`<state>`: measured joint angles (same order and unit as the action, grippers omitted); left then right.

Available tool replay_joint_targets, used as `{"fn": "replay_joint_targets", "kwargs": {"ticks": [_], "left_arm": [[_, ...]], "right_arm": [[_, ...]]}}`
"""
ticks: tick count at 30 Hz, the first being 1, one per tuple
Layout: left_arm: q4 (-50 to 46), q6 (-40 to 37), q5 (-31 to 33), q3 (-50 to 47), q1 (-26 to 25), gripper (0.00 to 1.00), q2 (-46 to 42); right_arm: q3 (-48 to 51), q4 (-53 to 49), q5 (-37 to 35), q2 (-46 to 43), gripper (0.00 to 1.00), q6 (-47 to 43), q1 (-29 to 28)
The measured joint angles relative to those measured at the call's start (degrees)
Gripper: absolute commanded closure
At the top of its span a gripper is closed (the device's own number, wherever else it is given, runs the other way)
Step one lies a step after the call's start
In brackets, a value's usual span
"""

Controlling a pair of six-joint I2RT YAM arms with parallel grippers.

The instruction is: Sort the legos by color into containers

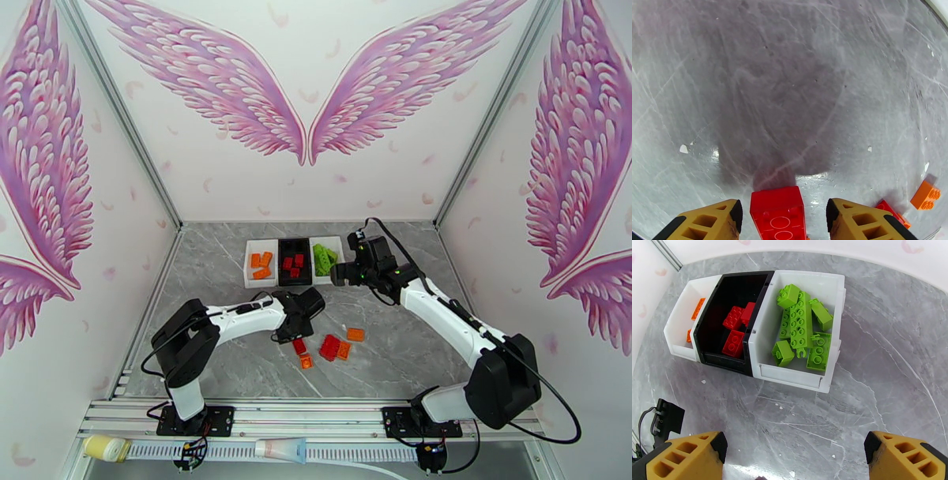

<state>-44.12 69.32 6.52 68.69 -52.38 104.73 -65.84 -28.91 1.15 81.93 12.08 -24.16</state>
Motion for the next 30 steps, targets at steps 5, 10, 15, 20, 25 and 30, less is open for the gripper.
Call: {"fn": "replay_joint_targets", "kwargs": {"ticks": [5, 10, 15, 20, 25, 30], "left_arm": [[-0.04, 0.09, -1.36, 0.57, 0.17, 0.51, 1.49], [-0.22, 0.17, -2.23, 0.57, 0.35, 0.6, 2.1], [-0.42, -0.57, -1.36, 0.96, 0.55, 0.65, 2.08], [-1.22, -2.56, 1.84, 2.99, 0.92, 0.68, 1.4], [0.68, -5.73, 5.42, 6.86, 2.71, 0.68, -1.9], [3.96, -9.01, 8.15, 9.79, 7.45, 0.68, -3.98]], "right_arm": [[0.0, 0.02, 0.04, 0.0, 0.03, -0.13, 0.13], [0.0, 0.02, 0.26, 0.0, 0.03, -0.13, 0.46], [0.0, 0.35, 0.42, 0.0, 0.03, -0.55, 0.61], [0.09, 1.22, 1.4, -0.13, 0.03, -1.79, 1.29], [0.33, 1.84, 2.97, -1.29, 0.03, -2.34, 1.29], [0.33, 2.8, 3.87, -1.86, 0.04, -2.51, 1.29]]}}
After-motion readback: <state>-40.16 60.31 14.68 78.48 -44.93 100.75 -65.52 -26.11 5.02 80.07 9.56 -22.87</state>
